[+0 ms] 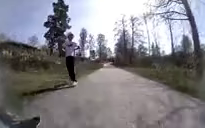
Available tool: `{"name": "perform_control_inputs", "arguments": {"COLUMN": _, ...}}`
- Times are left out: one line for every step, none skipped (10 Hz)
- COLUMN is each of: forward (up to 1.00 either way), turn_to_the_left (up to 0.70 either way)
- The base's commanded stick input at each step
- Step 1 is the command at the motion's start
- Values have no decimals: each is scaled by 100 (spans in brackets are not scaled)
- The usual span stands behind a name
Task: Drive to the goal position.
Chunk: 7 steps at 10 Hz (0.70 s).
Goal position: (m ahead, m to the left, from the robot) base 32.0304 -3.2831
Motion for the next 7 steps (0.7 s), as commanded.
{"name": "perform_control_inputs", "arguments": {"forward": 100, "turn_to_the_left": 0}}
{"name": "perform_control_inputs", "arguments": {"forward": 100, "turn_to_the_left": 0}}
{"name": "perform_control_inputs", "arguments": {"forward": 100, "turn_to_the_left": 0}}
{"name": "perform_control_inputs", "arguments": {"forward": 100, "turn_to_the_left": 0}}
{"name": "perform_control_inputs", "arguments": {"forward": 100, "turn_to_the_left": 0}}
{"name": "perform_control_inputs", "arguments": {"forward": 100, "turn_to_the_left": 0}}
{"name": "perform_control_inputs", "arguments": {"forward": 100, "turn_to_the_left": 0}}
